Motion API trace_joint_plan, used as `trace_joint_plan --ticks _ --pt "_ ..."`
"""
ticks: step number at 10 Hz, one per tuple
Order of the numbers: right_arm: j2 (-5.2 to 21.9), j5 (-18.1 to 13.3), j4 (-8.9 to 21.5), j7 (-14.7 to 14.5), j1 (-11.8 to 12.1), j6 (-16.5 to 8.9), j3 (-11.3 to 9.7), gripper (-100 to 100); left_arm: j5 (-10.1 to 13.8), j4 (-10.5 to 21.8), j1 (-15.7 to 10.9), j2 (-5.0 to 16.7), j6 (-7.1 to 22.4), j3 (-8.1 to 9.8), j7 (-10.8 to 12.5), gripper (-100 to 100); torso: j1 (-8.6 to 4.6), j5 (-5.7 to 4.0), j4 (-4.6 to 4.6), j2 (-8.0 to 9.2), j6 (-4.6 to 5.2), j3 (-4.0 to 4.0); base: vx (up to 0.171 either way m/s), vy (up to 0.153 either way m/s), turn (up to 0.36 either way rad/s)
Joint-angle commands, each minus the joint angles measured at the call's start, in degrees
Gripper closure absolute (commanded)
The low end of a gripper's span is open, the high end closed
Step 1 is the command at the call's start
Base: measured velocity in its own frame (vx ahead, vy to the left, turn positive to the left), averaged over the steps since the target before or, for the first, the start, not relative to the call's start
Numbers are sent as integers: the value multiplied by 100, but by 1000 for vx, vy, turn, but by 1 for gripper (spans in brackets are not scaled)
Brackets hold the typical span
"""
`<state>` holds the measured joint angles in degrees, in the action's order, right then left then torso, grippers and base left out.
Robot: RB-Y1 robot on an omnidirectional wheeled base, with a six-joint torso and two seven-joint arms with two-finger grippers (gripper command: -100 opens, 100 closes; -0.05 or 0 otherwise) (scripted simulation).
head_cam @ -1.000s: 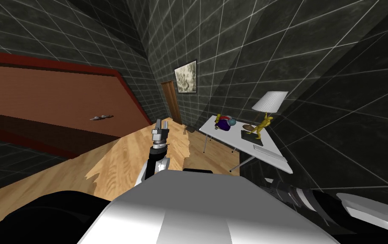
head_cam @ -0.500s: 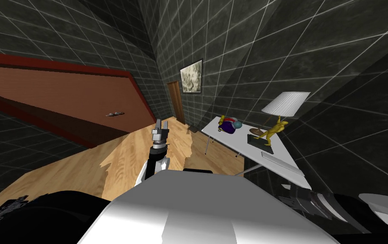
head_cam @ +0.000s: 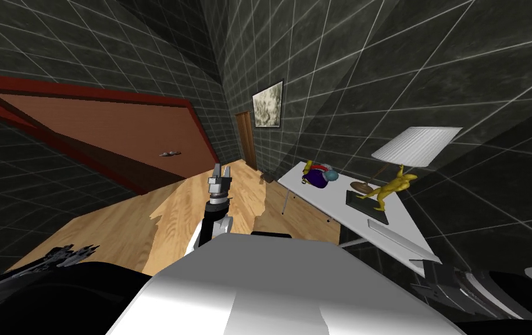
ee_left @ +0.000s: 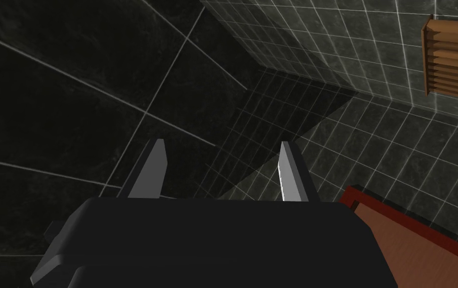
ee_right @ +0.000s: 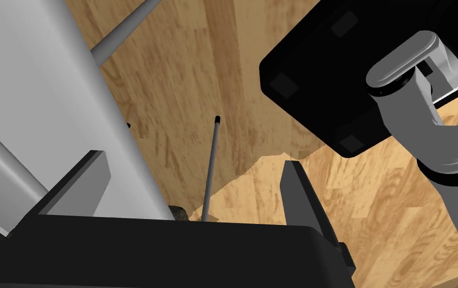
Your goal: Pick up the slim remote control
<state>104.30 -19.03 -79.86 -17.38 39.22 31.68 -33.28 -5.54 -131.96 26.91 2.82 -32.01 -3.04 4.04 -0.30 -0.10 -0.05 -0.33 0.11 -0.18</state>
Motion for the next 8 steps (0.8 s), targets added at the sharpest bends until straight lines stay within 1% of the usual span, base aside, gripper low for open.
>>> trace_joint_plan --ticks 1,2,3,5,6,7,8 --pt "-53 -176 129 104 -133 84 -62 -100 0 0 0 0 0 0 0 0 0 0 0 0 0 0 32 -39 -6" --pt "187 -272 310 -18 -125 77 -269 -100 0 0 0 0 0 0 0 0 9 1 2 7 2 4 111 -125 274" --pt "187 -272 310 -18 -125 77 -269 -100 0 0 0 1 0 0 0 0 -18 -1 -3 -17 -8 -9 118 -161 276" --pt "234 -348 376 -117 -110 80 -448 -100 0 0 0 1 0 1 0 0 -29 -8 -6 -22 -4 -13 99 -153 235" --pt "200 -376 368 -154 -96 90 -525 -100 0 0 1 1 0 1 0 0 -34 -9 -6 -27 -3 -16 135 -186 142" --pt "96 -407 318 -192 -65 109 -626 -100 0 0 1 1 0 1 0 0 -42 -11 -8 -35 0 -20 115 -188 176" --pt "130 -489 375 -81 -142 140 -558 -100 0 0 1 1 0 1 0 0 -44 -13 -8 -32 -2 -19 43 -87 51"
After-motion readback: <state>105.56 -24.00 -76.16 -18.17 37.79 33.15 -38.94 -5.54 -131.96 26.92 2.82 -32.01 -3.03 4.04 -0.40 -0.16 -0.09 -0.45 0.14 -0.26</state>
